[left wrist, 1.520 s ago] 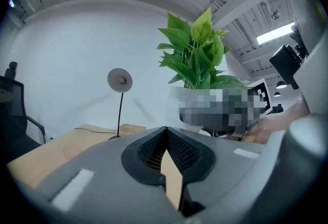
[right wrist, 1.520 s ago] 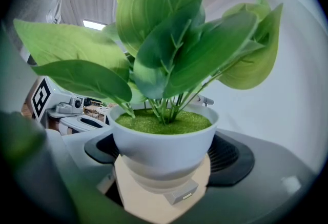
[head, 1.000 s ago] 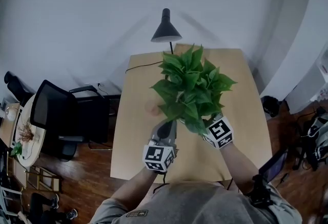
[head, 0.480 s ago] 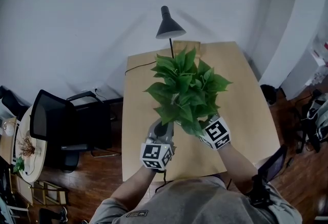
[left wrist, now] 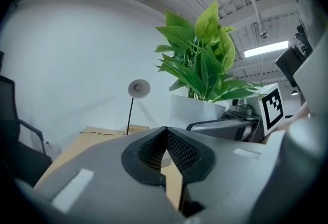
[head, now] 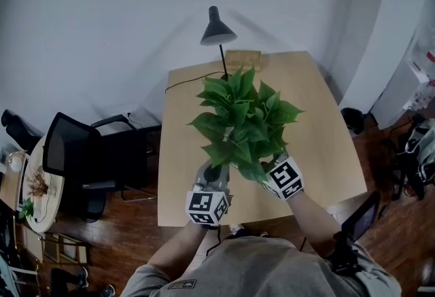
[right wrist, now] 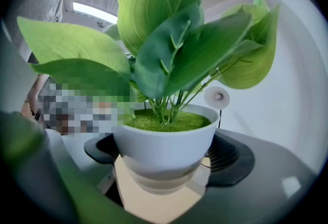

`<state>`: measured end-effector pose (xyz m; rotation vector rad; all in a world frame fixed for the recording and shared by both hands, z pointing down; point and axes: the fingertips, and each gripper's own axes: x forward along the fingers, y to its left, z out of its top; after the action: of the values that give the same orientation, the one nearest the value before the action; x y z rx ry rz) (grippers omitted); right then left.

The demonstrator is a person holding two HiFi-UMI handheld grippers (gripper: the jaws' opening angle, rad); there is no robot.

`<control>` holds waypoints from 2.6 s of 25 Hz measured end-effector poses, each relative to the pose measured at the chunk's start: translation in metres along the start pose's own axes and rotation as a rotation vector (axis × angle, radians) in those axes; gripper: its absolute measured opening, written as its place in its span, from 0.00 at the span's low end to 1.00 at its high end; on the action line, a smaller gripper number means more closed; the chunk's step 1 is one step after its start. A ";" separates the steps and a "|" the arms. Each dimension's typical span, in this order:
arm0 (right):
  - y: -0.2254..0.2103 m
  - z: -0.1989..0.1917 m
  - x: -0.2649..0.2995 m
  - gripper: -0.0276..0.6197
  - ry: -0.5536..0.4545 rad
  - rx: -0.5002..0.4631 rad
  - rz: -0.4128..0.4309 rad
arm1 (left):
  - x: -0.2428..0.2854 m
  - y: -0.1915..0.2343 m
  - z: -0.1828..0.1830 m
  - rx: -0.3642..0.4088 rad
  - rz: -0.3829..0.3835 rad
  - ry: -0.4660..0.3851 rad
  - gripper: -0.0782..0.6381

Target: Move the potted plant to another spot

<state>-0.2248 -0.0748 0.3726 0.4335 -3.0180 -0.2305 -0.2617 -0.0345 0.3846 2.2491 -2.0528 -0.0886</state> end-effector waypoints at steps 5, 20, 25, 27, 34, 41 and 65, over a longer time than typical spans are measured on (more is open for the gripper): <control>0.004 -0.003 -0.003 0.84 0.029 0.032 0.012 | -0.005 -0.001 -0.002 -0.014 0.015 0.042 0.10; 0.027 -0.057 -0.014 0.84 0.136 0.081 -0.040 | -0.012 -0.010 -0.049 -0.029 -0.068 0.167 0.10; 0.046 -0.095 -0.022 0.84 0.182 0.125 -0.070 | -0.023 -0.014 -0.086 -0.029 -0.104 0.247 0.10; 0.050 -0.111 -0.025 0.84 0.201 0.141 -0.076 | -0.025 -0.015 -0.101 -0.025 -0.114 0.282 0.10; 0.064 -0.159 -0.032 0.84 0.244 0.195 -0.112 | -0.028 -0.018 -0.150 -0.009 -0.160 0.390 0.10; 0.081 -0.201 -0.039 0.84 0.270 0.233 -0.140 | -0.032 -0.019 -0.189 0.010 -0.191 0.463 0.10; 0.104 -0.252 -0.060 0.85 0.309 0.153 -0.183 | -0.046 -0.028 -0.231 0.044 -0.248 0.572 0.10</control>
<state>-0.1693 0.0067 0.6343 0.6900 -2.7029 0.0532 -0.2138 0.0208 0.6106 2.1986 -1.4915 0.5229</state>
